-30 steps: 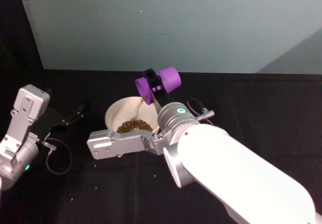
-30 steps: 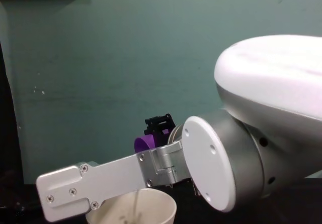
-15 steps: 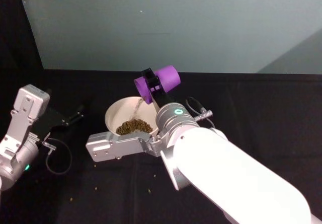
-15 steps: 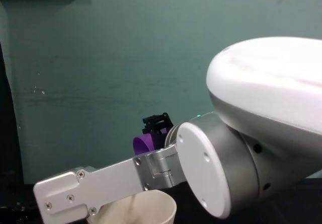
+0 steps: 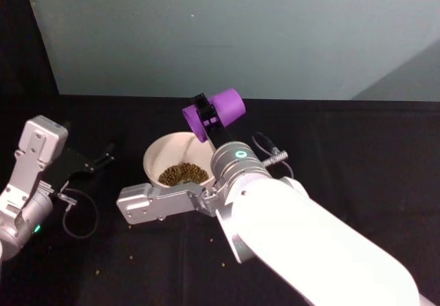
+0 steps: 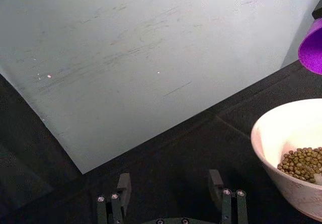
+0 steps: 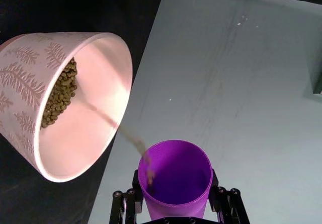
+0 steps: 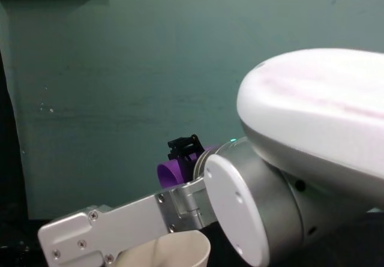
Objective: Pick up the cup and pour the mung beans from the cup into the bowl.
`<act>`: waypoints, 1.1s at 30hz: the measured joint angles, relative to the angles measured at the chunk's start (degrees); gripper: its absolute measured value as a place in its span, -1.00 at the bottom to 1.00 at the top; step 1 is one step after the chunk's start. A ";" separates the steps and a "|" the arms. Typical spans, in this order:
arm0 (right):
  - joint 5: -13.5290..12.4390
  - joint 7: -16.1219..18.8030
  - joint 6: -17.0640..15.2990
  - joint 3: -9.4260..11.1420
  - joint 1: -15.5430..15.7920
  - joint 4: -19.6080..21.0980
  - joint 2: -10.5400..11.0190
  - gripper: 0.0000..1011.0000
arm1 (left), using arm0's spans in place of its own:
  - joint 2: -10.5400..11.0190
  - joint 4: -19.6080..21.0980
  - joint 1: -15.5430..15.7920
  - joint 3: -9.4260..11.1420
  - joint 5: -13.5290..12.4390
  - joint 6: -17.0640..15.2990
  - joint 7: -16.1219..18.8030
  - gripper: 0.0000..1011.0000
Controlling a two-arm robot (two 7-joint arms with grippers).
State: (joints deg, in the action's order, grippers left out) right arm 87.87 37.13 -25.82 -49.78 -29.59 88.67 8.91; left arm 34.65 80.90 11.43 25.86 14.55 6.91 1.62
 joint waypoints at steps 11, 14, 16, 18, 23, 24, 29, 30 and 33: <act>3.53 0.90 0.34 -1.21 -0.31 -0.64 -0.23 0.45 | 0.00 0.00 0.00 0.00 0.00 0.00 0.00 1.00; 4.22 1.10 0.42 -1.49 -0.40 -0.79 -0.28 0.45 | 0.00 0.00 0.00 0.00 0.00 0.00 0.00 1.00; 4.83 1.28 0.49 -1.72 -0.45 -0.99 -0.32 0.45 | 0.00 0.00 0.00 0.00 0.00 0.00 0.00 1.00; 5.29 1.43 0.57 -1.85 -0.49 -1.15 -0.39 0.45 | 0.00 0.00 0.00 0.00 0.00 0.00 0.00 1.00; 5.52 1.37 0.64 -1.67 -0.30 -1.19 -0.48 0.45 | 0.00 0.00 0.00 0.00 0.00 0.00 0.00 1.00; 5.27 1.24 0.63 -1.33 -0.06 -1.08 -0.53 0.45 | 0.00 0.00 0.00 0.00 0.00 0.00 0.00 1.00; 2.93 0.07 0.13 0.66 1.01 -0.70 -0.83 0.45 | 0.00 0.00 0.00 0.00 0.00 0.00 0.00 1.00; 2.32 -0.19 -0.08 1.13 1.25 -0.67 -0.92 0.45 | 0.00 0.00 0.00 0.00 0.00 0.00 0.00 1.00; -1.14 -1.49 -1.36 4.19 2.63 -0.50 -1.56 0.45 | 0.00 0.00 0.00 0.00 0.00 0.00 0.00 1.00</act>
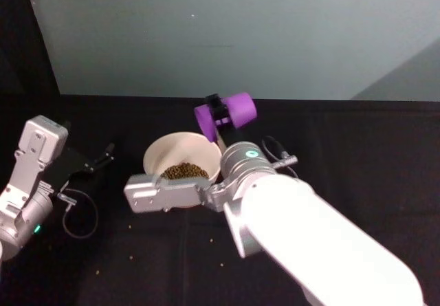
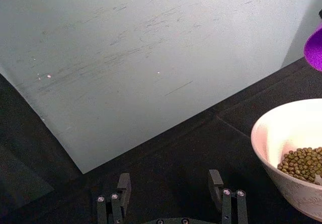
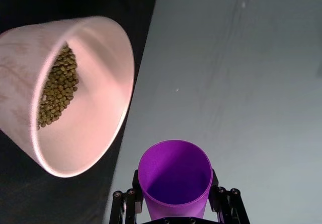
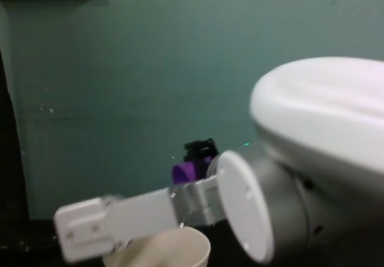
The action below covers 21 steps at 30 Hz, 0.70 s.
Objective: Pick up the cup and pour the mung beans from the cup into the bowl.
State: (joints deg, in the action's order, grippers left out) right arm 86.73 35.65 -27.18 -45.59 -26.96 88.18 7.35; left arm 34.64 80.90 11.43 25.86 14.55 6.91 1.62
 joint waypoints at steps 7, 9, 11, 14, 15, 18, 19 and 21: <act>-7.22 -2.18 -1.73 5.68 2.21 0.61 -1.18 0.45 | 0.00 0.00 0.00 0.00 0.00 0.00 0.00 1.00; -9.44 -2.77 -1.76 7.18 2.78 0.82 -1.48 0.45 | 0.00 0.00 0.00 0.00 0.00 0.00 0.00 1.00; -13.37 -3.73 -1.63 9.73 3.70 1.20 -2.00 0.45 | 0.00 0.00 0.00 0.00 0.00 0.00 0.00 1.00; -17.76 -4.72 -0.97 12.36 4.64 1.50 -2.58 0.45 | 0.00 0.00 0.00 0.00 0.00 0.00 0.00 1.00; -20.49 -5.29 -0.34 13.98 5.19 1.64 -2.97 0.45 | 0.00 0.00 0.00 0.00 0.00 0.00 0.00 1.00; -27.46 -6.35 1.67 18.14 6.52 1.78 -4.06 0.45 | 0.00 0.00 0.00 0.00 0.00 0.00 0.00 1.00; -29.17 -6.57 2.15 19.14 6.81 1.78 -4.32 0.45 | 0.00 0.00 0.00 0.00 0.00 0.00 0.00 1.00; -33.80 -7.03 3.37 22.16 7.62 1.69 -5.18 0.45 | 0.00 0.00 0.00 0.00 0.00 0.00 0.00 1.00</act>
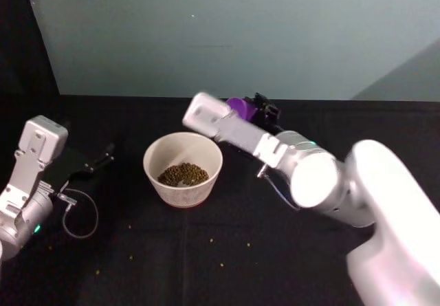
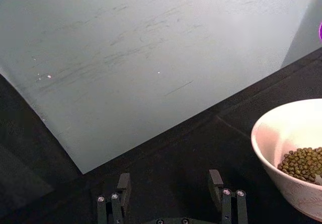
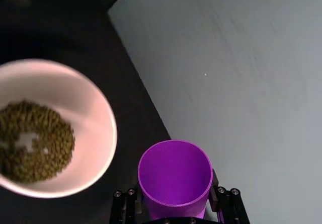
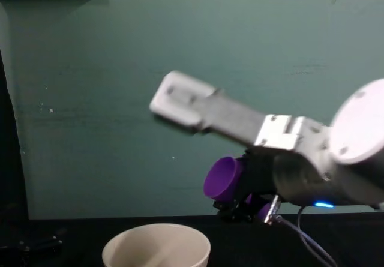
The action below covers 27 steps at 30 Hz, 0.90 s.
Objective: Pick up the cup and pour the mung beans from the cup into the bowl.
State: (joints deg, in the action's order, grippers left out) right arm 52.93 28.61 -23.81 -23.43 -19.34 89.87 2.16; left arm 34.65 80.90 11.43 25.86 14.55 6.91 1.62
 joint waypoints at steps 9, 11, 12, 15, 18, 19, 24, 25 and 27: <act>-13.99 -5.47 6.74 9.55 3.58 -0.90 -2.93 0.45 | 0.00 0.00 0.00 0.00 0.00 0.00 0.00 1.00; -15.68 -7.02 8.33 10.55 4.20 -1.20 -3.40 0.45 | 0.00 0.00 0.00 0.00 0.00 0.00 0.00 1.00; -17.21 -8.48 9.92 11.54 4.74 -1.59 -3.86 0.45 | 0.00 0.00 0.00 0.00 0.00 0.00 0.00 1.00; -19.18 -10.14 11.99 12.62 5.33 -2.18 -4.41 0.45 | 0.00 0.00 0.00 0.00 0.00 0.00 0.00 1.00; -21.17 -11.32 13.46 13.37 5.73 -2.71 -4.70 0.45 | 0.00 0.00 0.00 0.00 0.00 0.00 0.00 1.00; -21.36 -11.40 13.56 13.42 5.76 -2.75 -4.71 0.45 | 0.00 0.00 0.00 0.00 0.00 0.00 0.00 1.00; -21.08 -11.32 13.46 13.27 5.73 -2.73 -4.69 0.45 | 0.00 0.00 0.00 0.00 0.00 0.00 0.00 1.00; -21.04 -11.31 13.44 13.24 5.72 -2.72 -4.68 0.45 | 0.00 0.00 0.00 0.00 0.00 0.00 0.00 1.00; -20.97 -11.28 13.38 13.20 5.70 -2.70 -4.66 0.45 | 0.00 0.00 0.00 0.00 0.00 0.00 0.00 1.00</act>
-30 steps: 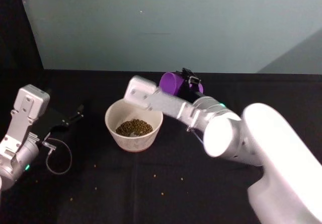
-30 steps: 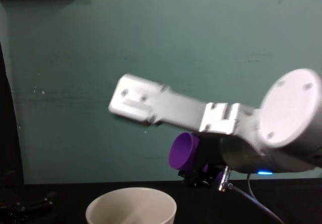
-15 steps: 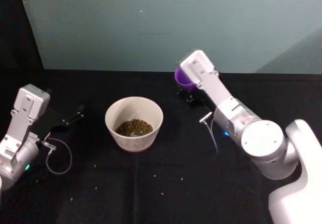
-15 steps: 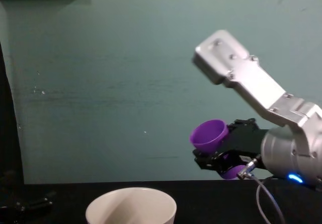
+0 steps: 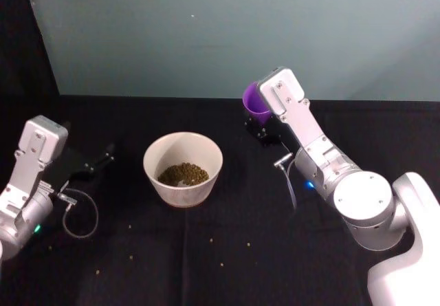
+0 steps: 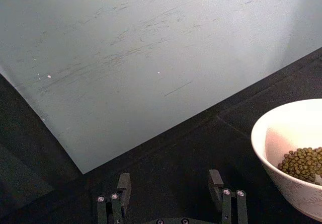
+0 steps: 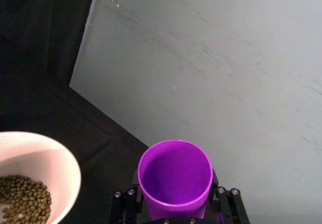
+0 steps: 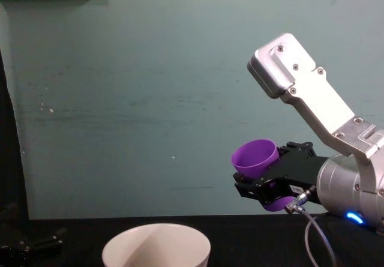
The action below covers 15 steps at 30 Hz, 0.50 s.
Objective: Pick up the cup and pour the mung beans from the cup into the bowl.
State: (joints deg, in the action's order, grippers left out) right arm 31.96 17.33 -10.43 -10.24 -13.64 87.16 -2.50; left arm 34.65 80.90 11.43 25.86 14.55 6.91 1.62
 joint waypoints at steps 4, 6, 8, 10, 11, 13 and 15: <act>0.23 0.04 -0.11 -0.09 -0.05 0.04 0.04 0.45 | 0.00 0.00 0.00 0.00 0.00 0.00 0.00 1.00; 0.29 0.14 -0.15 -0.14 -0.09 0.07 0.05 0.45 | 0.00 0.00 0.00 0.00 0.00 0.00 0.00 1.00; 0.36 0.22 -0.20 -0.18 -0.11 0.09 0.07 0.45 | 0.00 0.00 0.00 0.00 0.00 0.00 0.00 1.00; 0.39 0.24 -0.23 -0.20 -0.11 0.10 0.07 0.45 | 0.00 0.00 0.00 0.00 0.00 0.00 0.00 1.00; 0.43 0.26 -0.26 -0.22 -0.12 0.12 0.08 0.45 | 0.00 0.00 0.00 0.00 0.00 0.00 0.00 1.00; 0.47 0.29 -0.29 -0.24 -0.13 0.13 0.09 0.45 | 0.00 0.00 0.00 0.00 0.00 0.00 0.00 1.00; 0.51 0.31 -0.31 -0.25 -0.14 0.14 0.09 0.45 | 0.00 0.00 0.00 0.00 0.00 0.00 0.00 1.00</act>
State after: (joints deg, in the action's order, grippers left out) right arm 32.47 17.64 -10.74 -10.49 -13.78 87.31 -2.41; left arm 34.64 80.90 11.43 25.86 14.55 6.91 1.62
